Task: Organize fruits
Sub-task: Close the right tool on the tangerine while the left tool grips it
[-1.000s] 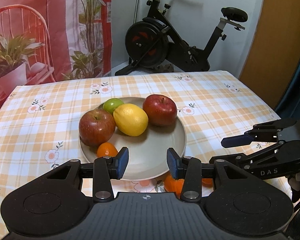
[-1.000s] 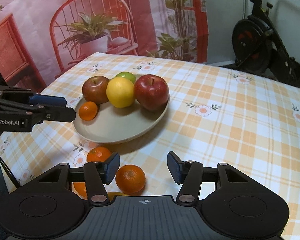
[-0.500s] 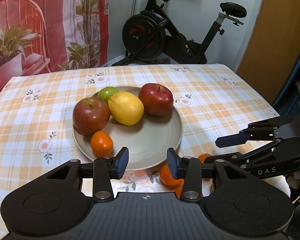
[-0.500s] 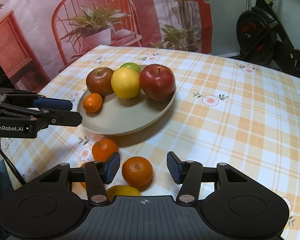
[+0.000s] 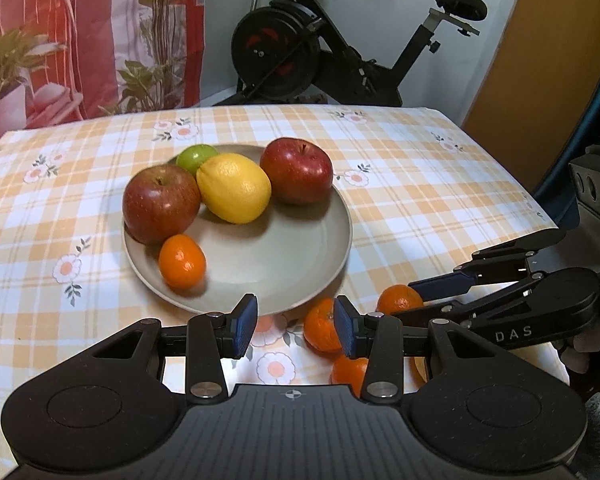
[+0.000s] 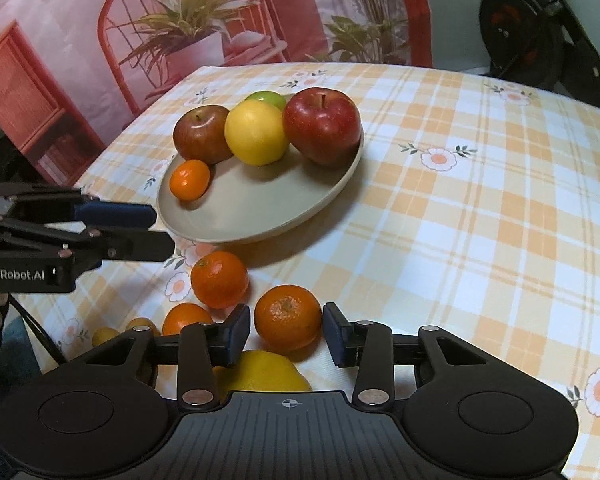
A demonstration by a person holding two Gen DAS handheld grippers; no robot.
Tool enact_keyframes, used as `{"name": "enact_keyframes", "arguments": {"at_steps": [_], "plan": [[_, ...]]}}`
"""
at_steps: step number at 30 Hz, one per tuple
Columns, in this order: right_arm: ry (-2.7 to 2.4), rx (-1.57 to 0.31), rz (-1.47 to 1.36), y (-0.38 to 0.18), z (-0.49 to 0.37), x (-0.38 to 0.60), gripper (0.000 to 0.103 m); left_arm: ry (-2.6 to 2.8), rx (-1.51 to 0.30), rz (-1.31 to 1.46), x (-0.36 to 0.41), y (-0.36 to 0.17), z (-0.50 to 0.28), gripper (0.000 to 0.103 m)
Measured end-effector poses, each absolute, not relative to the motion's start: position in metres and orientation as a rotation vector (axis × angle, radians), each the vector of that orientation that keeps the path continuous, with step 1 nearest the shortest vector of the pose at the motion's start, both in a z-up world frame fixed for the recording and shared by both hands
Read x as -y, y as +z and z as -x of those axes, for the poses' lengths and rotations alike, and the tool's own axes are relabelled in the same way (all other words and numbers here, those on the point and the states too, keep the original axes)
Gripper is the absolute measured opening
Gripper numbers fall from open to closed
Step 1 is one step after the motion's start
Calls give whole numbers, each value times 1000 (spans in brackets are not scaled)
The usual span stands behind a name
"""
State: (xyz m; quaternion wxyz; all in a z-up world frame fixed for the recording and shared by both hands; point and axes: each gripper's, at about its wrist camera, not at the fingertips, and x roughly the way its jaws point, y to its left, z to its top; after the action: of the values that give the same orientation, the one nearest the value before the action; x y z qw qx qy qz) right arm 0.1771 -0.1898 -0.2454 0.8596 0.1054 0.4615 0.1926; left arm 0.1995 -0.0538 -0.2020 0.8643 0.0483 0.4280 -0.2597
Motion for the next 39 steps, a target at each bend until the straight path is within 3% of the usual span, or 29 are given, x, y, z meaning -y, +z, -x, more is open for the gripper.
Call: {"name": "enact_keyframes", "arguments": {"at_steps": [39], "plan": [[308, -838, -298, -244, -164, 215, 34, -486, -1045, -15, 84, -236, -208, 42]]}}
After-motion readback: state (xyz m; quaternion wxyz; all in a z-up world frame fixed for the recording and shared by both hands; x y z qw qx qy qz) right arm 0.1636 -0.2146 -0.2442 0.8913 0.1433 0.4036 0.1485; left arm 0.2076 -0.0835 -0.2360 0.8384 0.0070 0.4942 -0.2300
